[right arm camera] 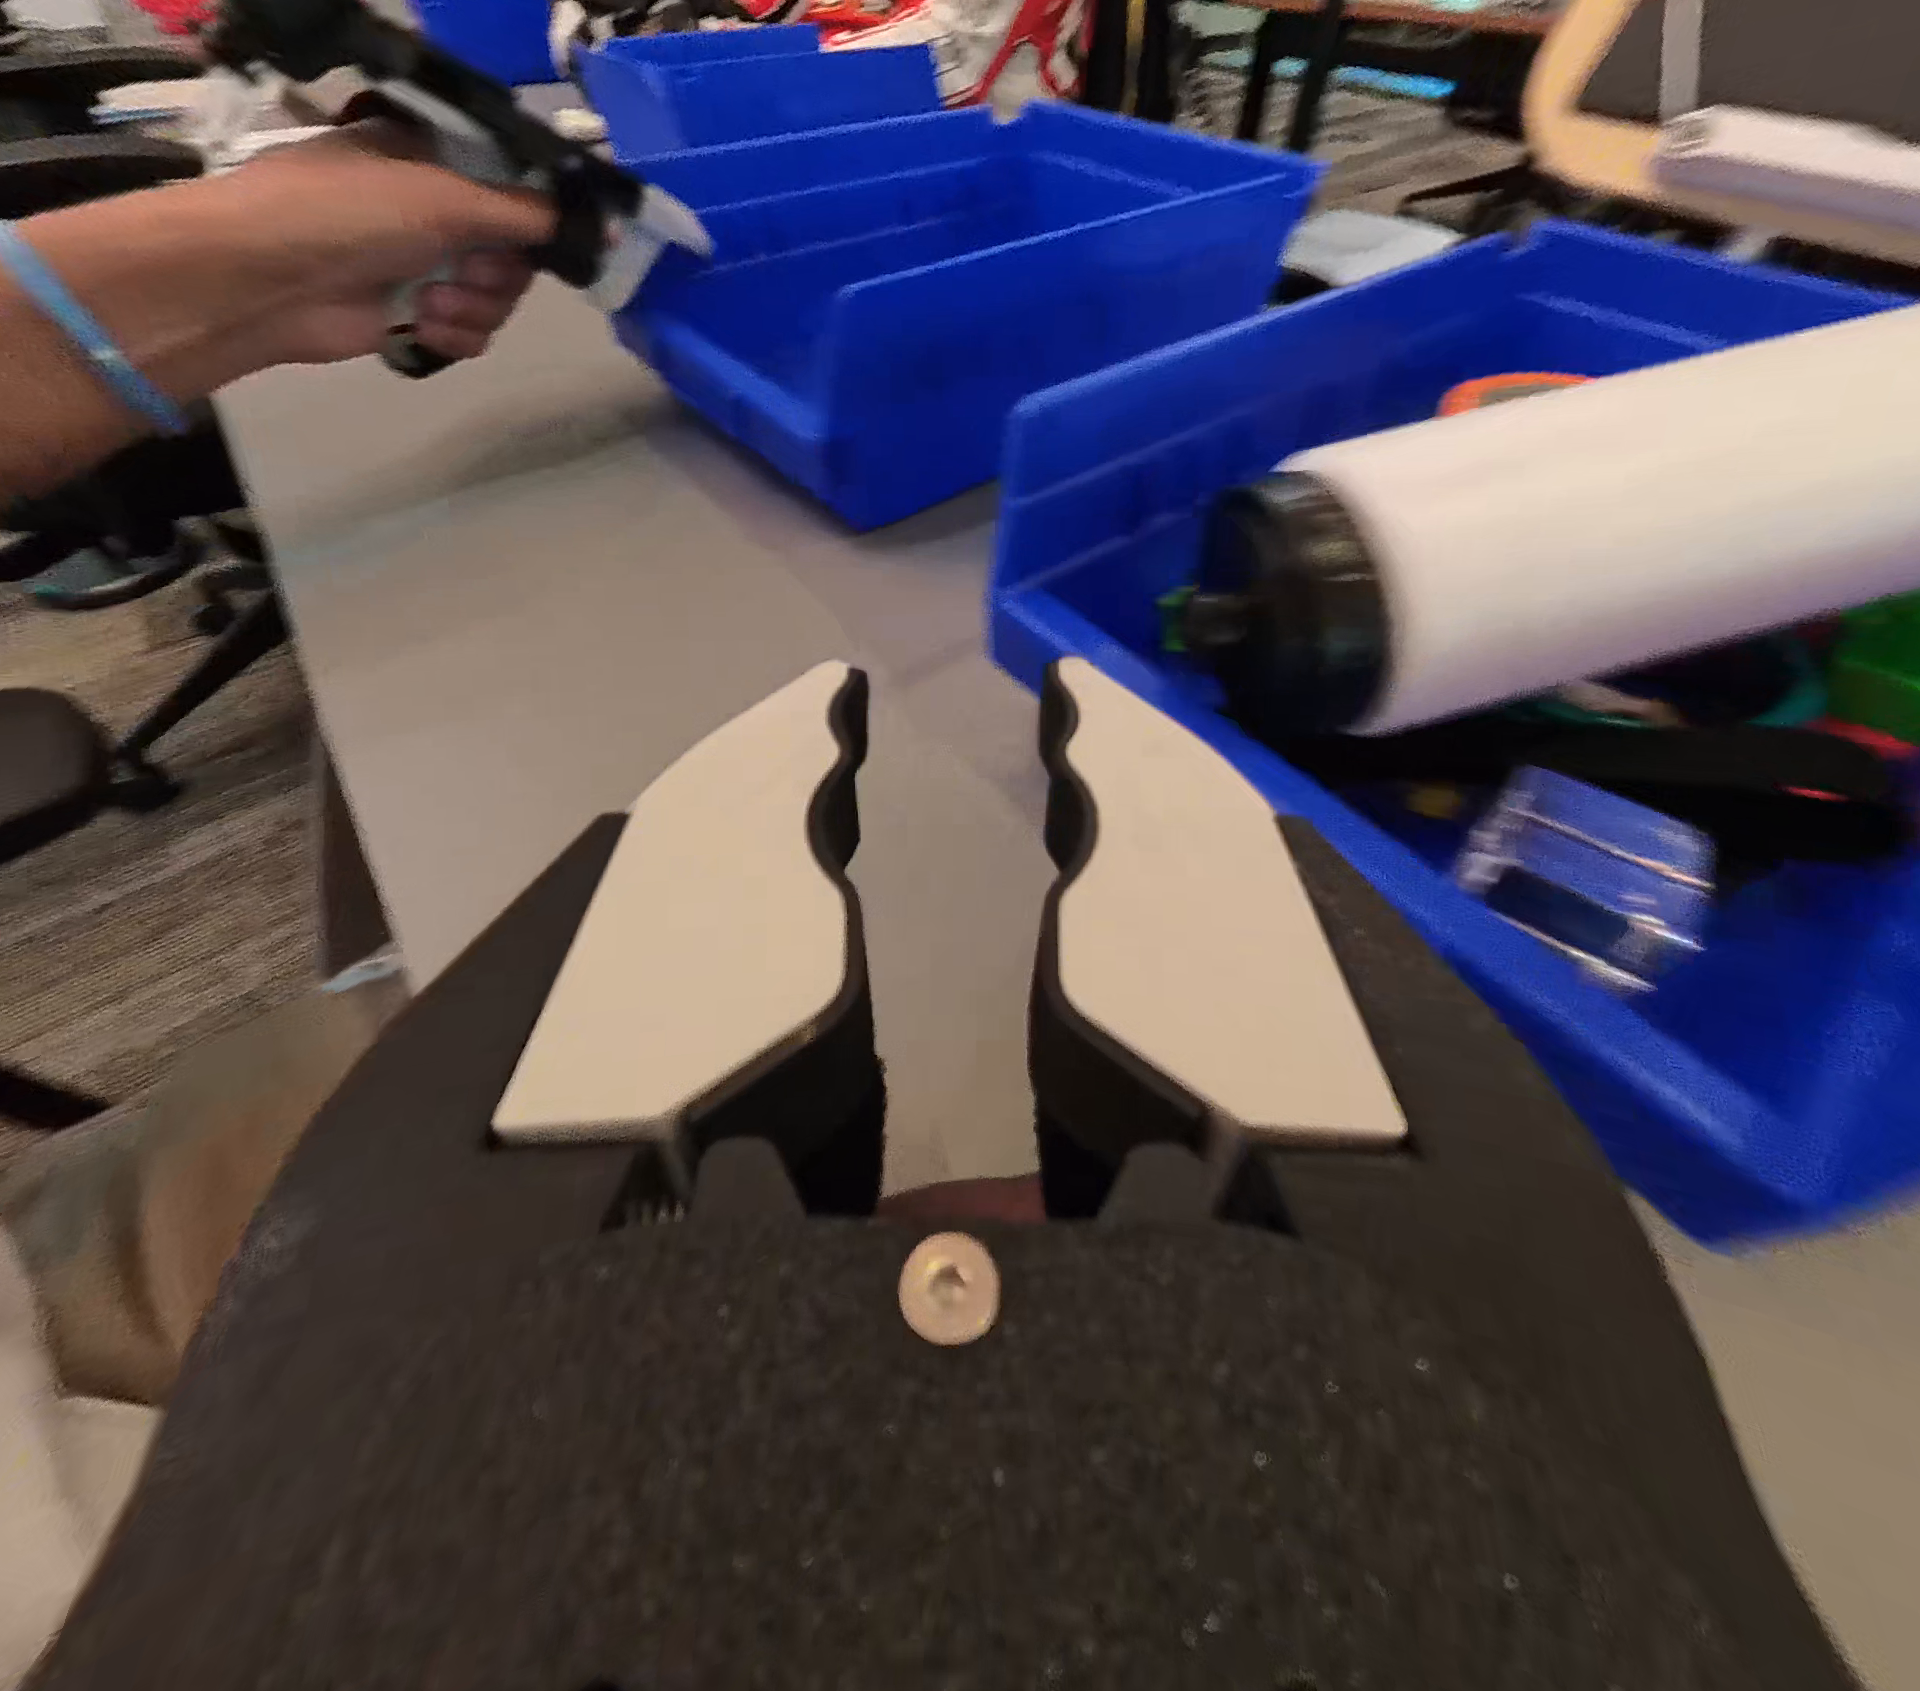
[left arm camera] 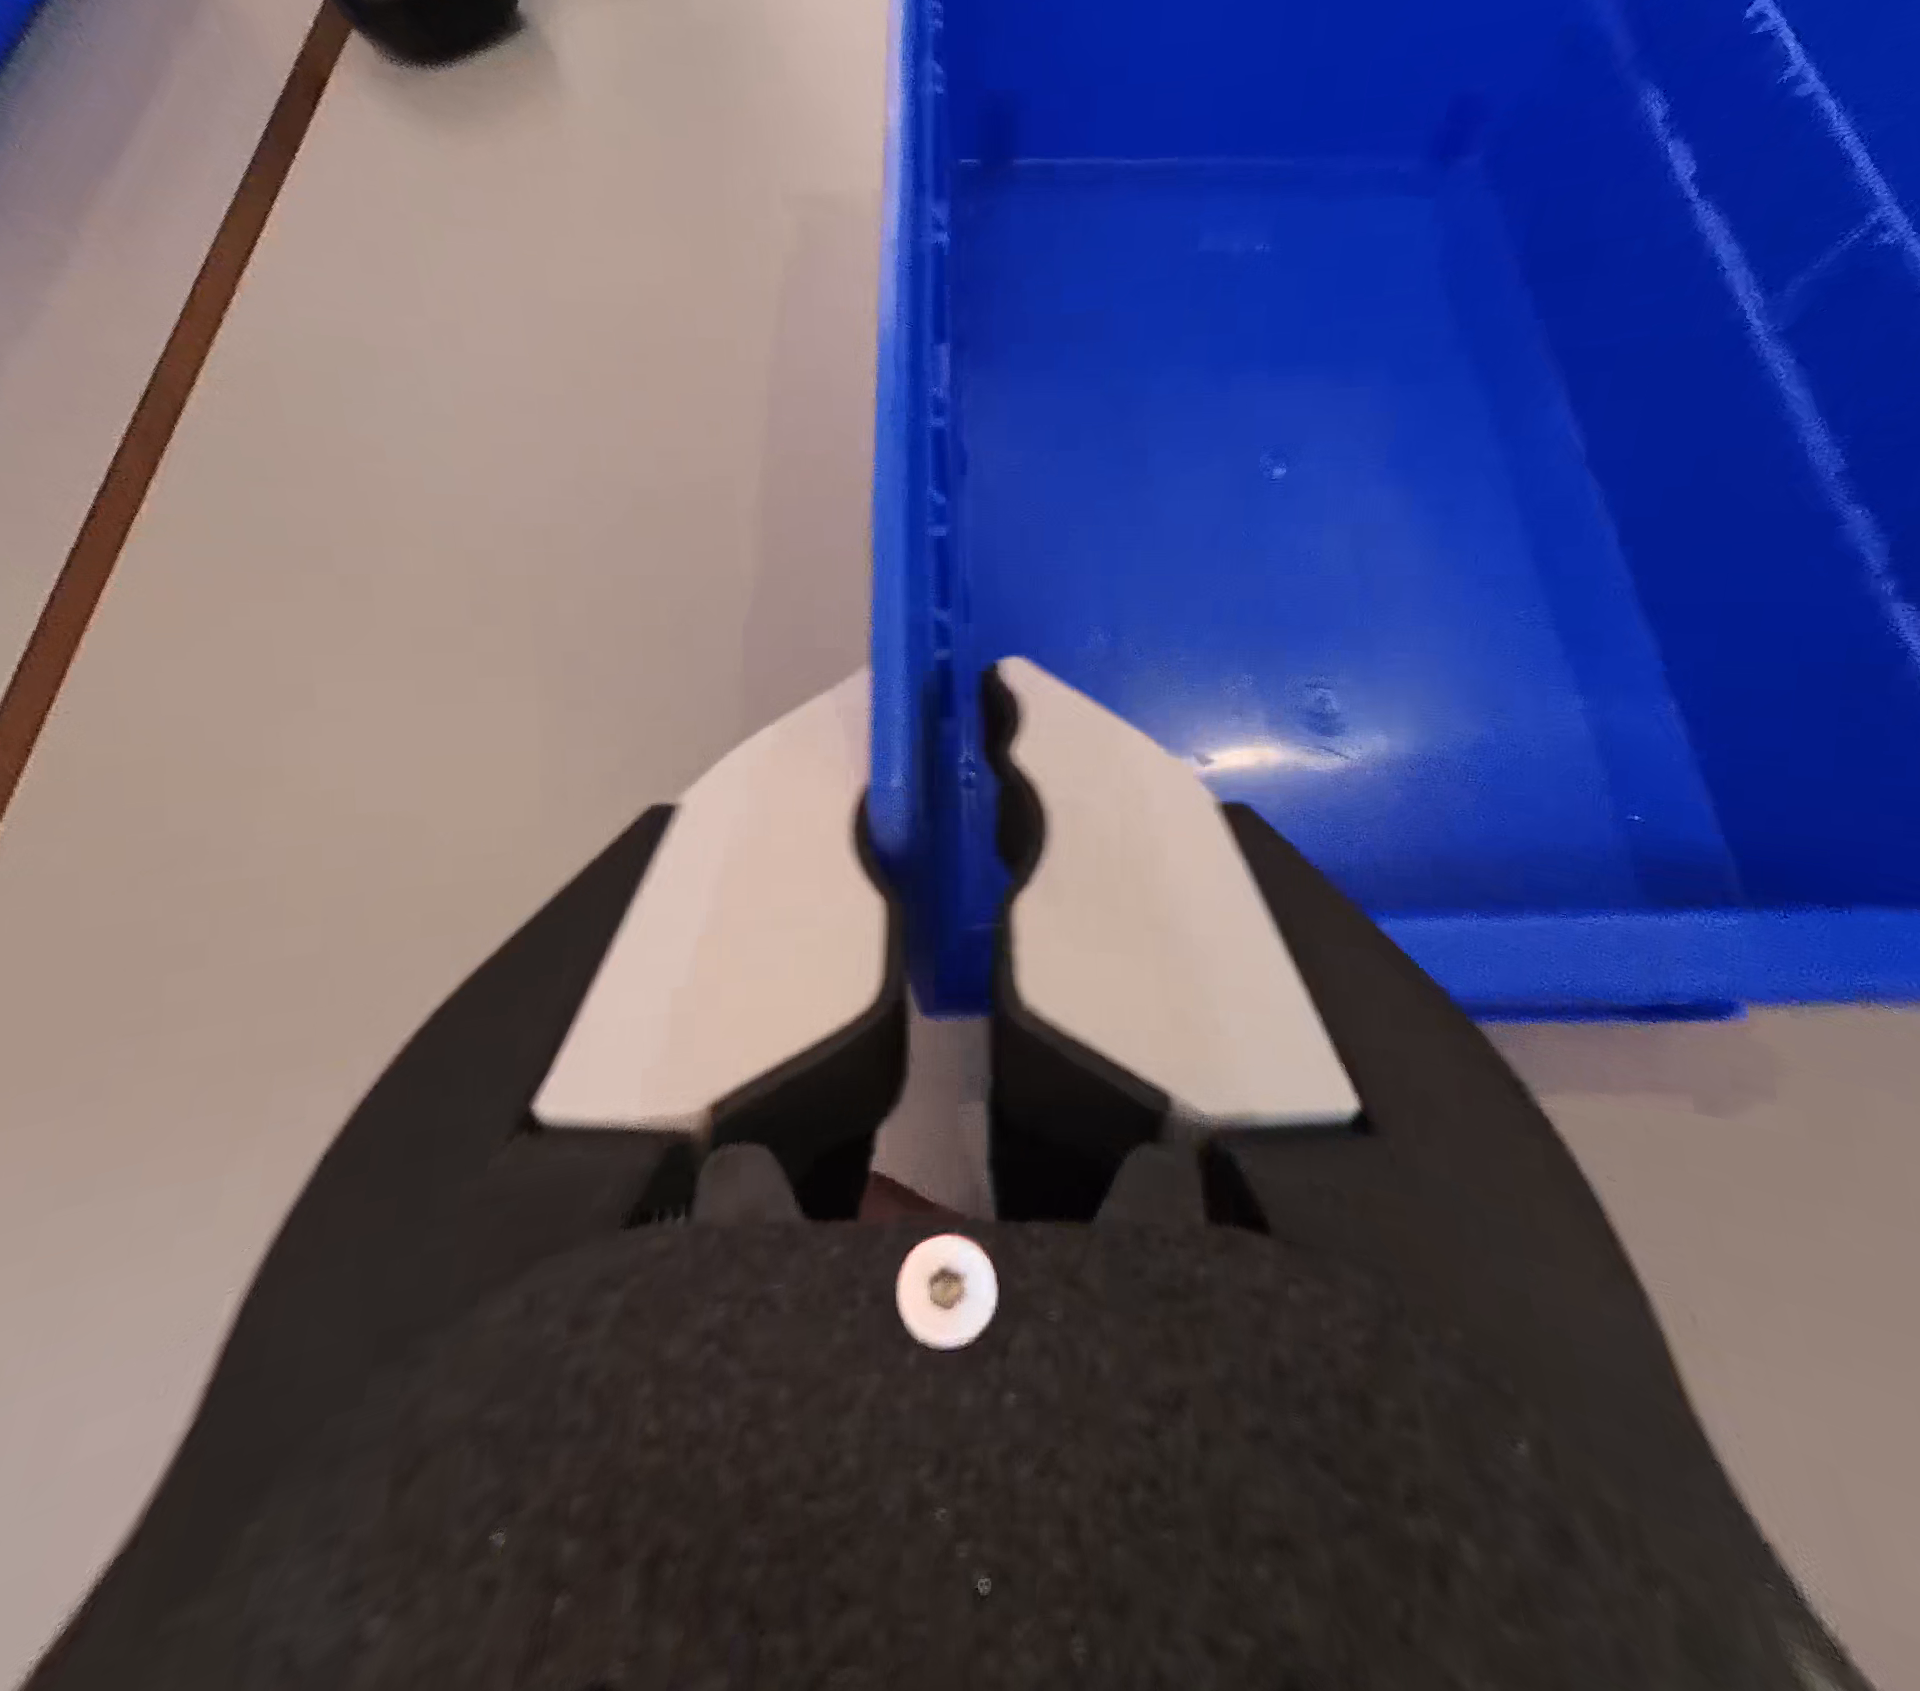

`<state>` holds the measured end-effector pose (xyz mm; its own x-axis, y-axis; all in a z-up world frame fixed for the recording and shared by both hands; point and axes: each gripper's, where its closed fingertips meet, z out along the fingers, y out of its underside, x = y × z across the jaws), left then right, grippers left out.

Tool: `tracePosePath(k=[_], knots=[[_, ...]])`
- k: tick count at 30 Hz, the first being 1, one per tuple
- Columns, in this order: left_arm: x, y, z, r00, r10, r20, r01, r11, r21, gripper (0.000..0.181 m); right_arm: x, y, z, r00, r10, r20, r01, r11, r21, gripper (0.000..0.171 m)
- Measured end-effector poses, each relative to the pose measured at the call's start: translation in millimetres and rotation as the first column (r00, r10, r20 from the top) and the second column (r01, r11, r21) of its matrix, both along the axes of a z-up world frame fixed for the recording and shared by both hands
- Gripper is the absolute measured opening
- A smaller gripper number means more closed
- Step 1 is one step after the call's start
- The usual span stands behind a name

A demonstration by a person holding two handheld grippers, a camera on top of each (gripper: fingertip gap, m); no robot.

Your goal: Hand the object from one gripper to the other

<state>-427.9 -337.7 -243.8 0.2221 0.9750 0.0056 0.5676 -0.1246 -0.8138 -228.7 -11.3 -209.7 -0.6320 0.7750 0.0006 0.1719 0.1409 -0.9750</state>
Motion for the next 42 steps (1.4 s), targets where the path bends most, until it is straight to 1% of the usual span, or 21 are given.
tracePosePath(k=[1,5,9,10,11,14,15,16,17,18,22,24,25,28,31,33,35,37,39,40,42], knots=[[0.5,0.2,-0.5,1.0,-0.006,0.008,0.006,1.0,0.013,0.005,2.6,-15.7,-3.6,0.999,0.036,0.021,-0.036,0.999,-0.001,0.032],[15.9,2.2,-1.4,1.0,-0.024,0.018,0.023,0.998,0.055,0.004,-3.8,-71.9,-11.6,0.99,0.118,0.074,-0.12,0.992,0.025,0.033],[51.4,-1.8,-1.8,1.0,0.013,0.012,-0.014,1.0,0.026,0.004,-31.2,-115.0,-11.2,0.985,0.11,0.133,-0.116,0.992,0.04,0.058],[62.2,-2.8,-1.9,1.0,0.026,0.01,-0.026,0.999,0.021,0.004,-39.6,-122.2,-10.6,0.986,0.086,0.142,-0.093,0.995,0.047,0.066],[73.6,-3.8,-1.9,0.999,0.036,0.008,-0.036,0.999,0.014,0.004,-49.1,-126.0,-10.8,0.988,0.038,0.148,-0.047,0.997,0.057,0.068],[106.1,-8.5,-1.7,0.998,0.069,0.005,-0.069,0.997,0.021,0.004,-73.6,-128.3,-17.0,0.976,-0.125,0.176,0.111,0.99,0.083,0.056],[115.4,-9.9,-1.6,0.997,0.074,0.005,-0.074,0.997,0.025,0.004,-75.9,-134.3,-18.8,0.974,-0.12,0.195,0.108,0.992,0.07,0.062],[123.7,-10.9,-1.5,0.997,0.078,0.005,-0.078,0.997,0.028,0.004,-77.1,-141.2,-20.2,0.971,-0.109,0.213,0.101,0.994,0.047,0.061],[130.9,-11.0,-1.4,0.997,0.077,0.002,-0.077,0.997,0.027,0.004,-76.6,-149.0,-21.9,0.969,-0.085,0.23,0.082,0.996,0.024,0.056],[137.1,-10.9,-1.4,0.997,0.077,-0.002,-0.077,0.997,0.022,0.004,-75.1,-155.5,-26.7,0.965,-0.071,0.252,0.066,0.997,0.025,0.039],[156.7,-14.0,-0.2,0.988,0.151,-0.024,-0.15,0.989,0.018,0.004,-69.8,-158.0,-30.2,0.954,-0.141,0.265,0.125,0.989,0.076,0.019],[166.7,-11.4,3.3,0.982,0.184,-0.046,-0.183,0.983,0.019,0.003,-65.8,-153.3,-25.9,0.958,-0.179,0.222,0.149,0.978,0.149,0.012],[171.0,-9.6,8.7,0.977,0.2,-0.073,-0.2,0.98,0.007,0.003,-64.7,-150.9,-20.1,0.964,-0.188,0.189,0.16,0.975,0.155,0.011],[175.6,1.3,47.2,0.958,0.201,-0.206,-0.209,0.978,-0.019,0.004,-64.3,-138.4,14.2,0.977,-0.201,0.069,0.19,0.972,0.139,0.009],[161.5,29.2,105.1,0.934,0.135,-0.331,-0.158,0.987,-0.043,0.004,-66.8,-106.5,68.5,0.965,-0.253,-0.064,0.258,0.962,0.092,0.01],[144.5,66.3,147.6,0.91,0.06,-0.411,-0.087,0.995,-0.047,0.004,-71.2,-66.7,108.0,0.937,-0.326,-0.126,0.334,0.942,0.041,0.01],[125.4,115.0,185.7,0.881,-0.001,-0.472,-0.019,0.999,-0.037,0.003,-73.1,-15.9,146.3,0.889,-0.416,-0.189,0.424,0.906,0.002,0.01],[106.7,176.0,216.5,0.851,-0.06,-0.521,0.071,0.997,0.001,0.003,-70.7,45.0,179.7,0.823,-0.516,-0.24,0.526,0.85,-0.024,0.009],[94.0,248.0,235.8,0.82,-0.162,-0.548,0.195,0.981,0.002,0.003,-61.7,113.7,199.8,0.759,-0.593,-0.267,0.608,0.793,-0.034,0.01],[90.8,287.7,239.2,0.807,-0.224,-0.546,0.262,0.965,-0.008,0.004,-54.8,151.1,202.9,0.728,-0.633,-0.264,0.649,0.76,-0.033,0.01],[92.4,367.8,235.7,0.785,-0.33,-0.524,0.366,0.93,-0.037,0.004,-39.5,226.4,195.5,0.674,-0.705,-0.218,0.719,0.695,-0.025,0.009]])
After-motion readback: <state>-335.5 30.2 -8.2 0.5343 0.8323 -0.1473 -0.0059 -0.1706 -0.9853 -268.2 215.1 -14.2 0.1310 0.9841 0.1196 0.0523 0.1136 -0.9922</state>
